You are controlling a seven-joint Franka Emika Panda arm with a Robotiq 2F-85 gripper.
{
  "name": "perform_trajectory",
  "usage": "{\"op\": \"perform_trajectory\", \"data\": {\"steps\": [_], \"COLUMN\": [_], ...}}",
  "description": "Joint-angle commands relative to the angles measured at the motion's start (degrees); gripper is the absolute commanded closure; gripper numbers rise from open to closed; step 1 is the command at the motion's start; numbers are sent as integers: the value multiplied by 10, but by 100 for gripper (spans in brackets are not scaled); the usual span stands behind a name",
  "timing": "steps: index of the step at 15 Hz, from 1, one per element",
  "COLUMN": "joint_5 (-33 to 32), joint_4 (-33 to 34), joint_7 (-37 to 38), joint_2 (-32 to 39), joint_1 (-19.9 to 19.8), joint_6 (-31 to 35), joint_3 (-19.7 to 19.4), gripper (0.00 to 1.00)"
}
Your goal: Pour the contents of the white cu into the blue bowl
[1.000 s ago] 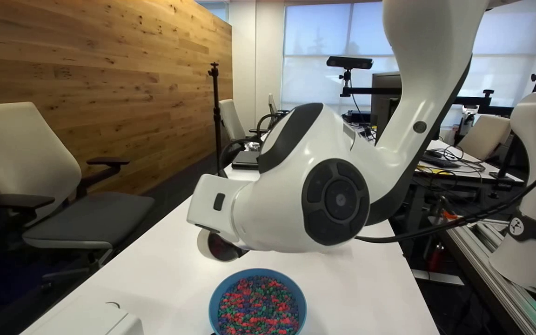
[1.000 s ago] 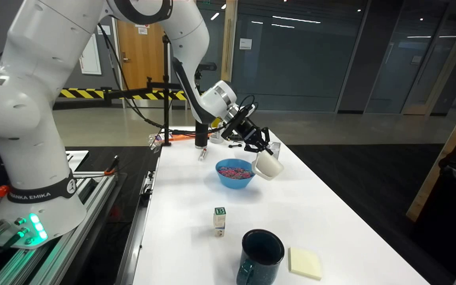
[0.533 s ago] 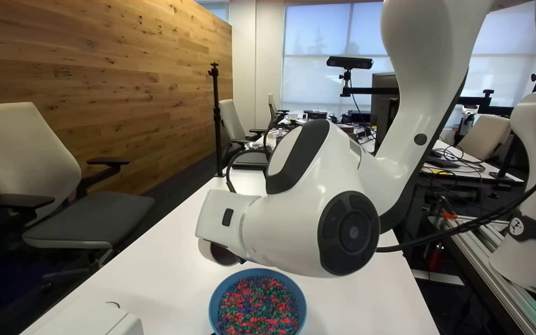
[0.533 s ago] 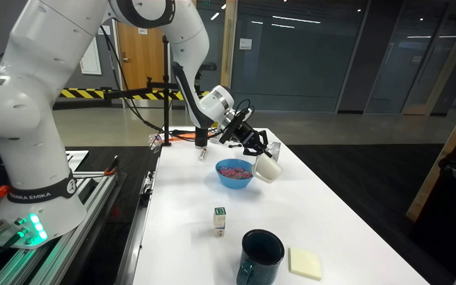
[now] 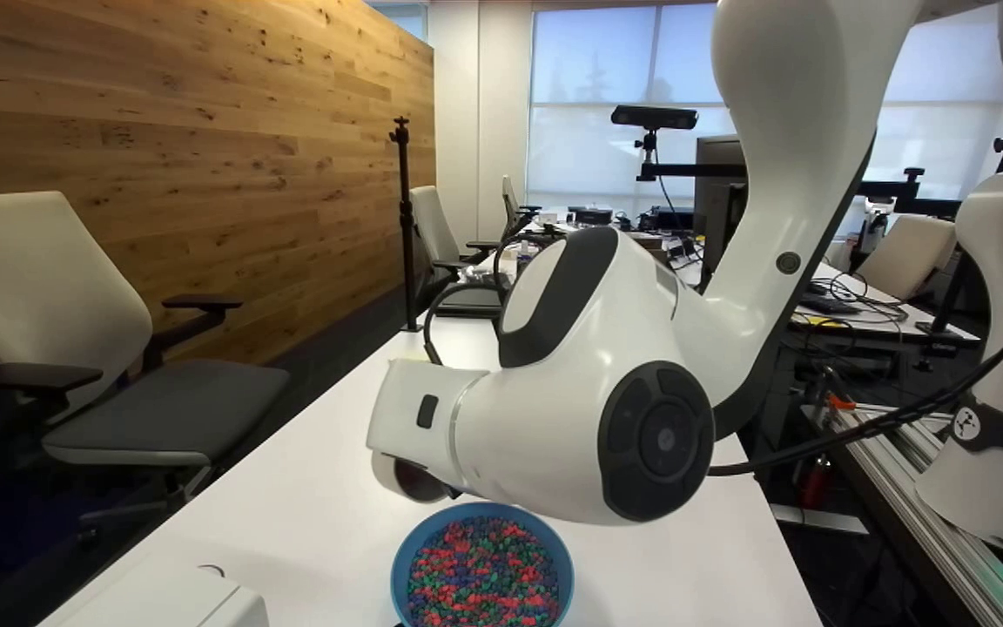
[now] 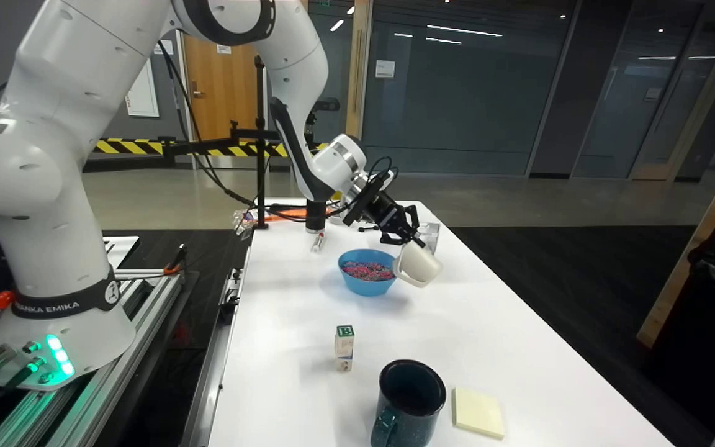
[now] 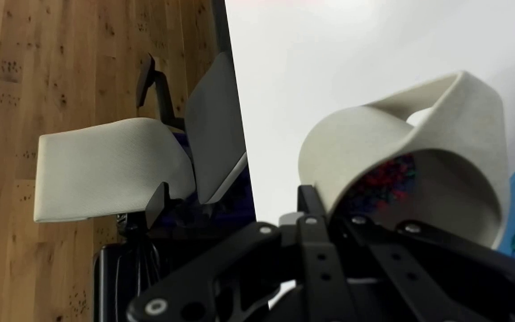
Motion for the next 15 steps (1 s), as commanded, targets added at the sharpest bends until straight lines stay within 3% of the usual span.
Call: {"op": "perform_trajectory", "data": {"steps": [1, 15], "joint_5": [-14, -103], "joint_4": [3, -15], "joint_7": [5, 74], "joint_2": [8, 17], "joint_1": [-5, 13], "joint_6": [-15, -74], "joint_3": [13, 23], "gripper": [99, 99]}}
